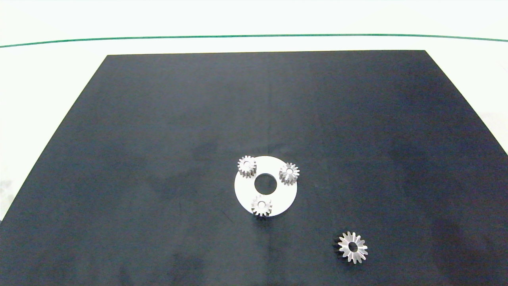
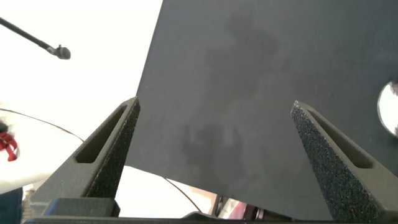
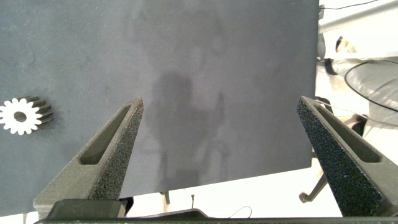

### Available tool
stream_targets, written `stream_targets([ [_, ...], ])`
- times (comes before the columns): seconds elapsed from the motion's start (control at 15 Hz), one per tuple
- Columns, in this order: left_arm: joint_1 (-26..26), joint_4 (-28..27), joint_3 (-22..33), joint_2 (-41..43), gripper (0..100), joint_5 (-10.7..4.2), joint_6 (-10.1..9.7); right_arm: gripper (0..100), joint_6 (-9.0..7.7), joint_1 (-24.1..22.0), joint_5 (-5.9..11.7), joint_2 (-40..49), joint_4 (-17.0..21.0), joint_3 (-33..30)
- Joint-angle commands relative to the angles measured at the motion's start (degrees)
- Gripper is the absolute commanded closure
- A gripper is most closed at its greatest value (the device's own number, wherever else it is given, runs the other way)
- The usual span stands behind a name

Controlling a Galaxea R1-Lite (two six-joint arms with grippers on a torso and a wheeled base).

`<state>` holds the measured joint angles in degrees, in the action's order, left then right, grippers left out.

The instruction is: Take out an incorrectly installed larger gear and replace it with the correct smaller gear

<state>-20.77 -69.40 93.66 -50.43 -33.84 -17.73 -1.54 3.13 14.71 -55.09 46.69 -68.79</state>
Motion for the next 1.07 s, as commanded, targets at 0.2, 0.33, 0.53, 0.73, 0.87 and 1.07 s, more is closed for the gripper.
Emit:
stream_targets([
  [0.2, 0.5, -0.4, 0.3, -3.8, 0, 0.00, -0.47, 0, -0.40, -0.6, -0.04, 1.3, 0.2, -1.3],
  [0.33, 0.2, -0.4, 0.1, -3.8, 0, 0.09, -0.47, 0, -0.40, -0.6, -0.04, 1.3, 0.2, -1.8],
  [0.53, -0.1, -0.4, -0.4, -3.4, 0, 0.09, -0.56, 0, -0.49, -0.6, -0.04, 1.7, 0.2, -1.8],
  [0.73, -0.1, -0.6, -0.5, -3.3, 0, 0.09, -0.56, 0, -0.57, -0.6, -0.04, 2.4, 0.2, -1.7],
  [0.87, -0.1, -0.6, -0.5, -3.3, 0, 0.09, -0.56, 0, -1.10, -0.7, -0.04, 2.4, 0.2, -1.8],
  [1.07, -0.1, -0.6, -1.1, -3.2, 0, 0.09, -0.56, 0, -1.10, -0.7, 0.05, 2.4, 0.2, -1.8],
])
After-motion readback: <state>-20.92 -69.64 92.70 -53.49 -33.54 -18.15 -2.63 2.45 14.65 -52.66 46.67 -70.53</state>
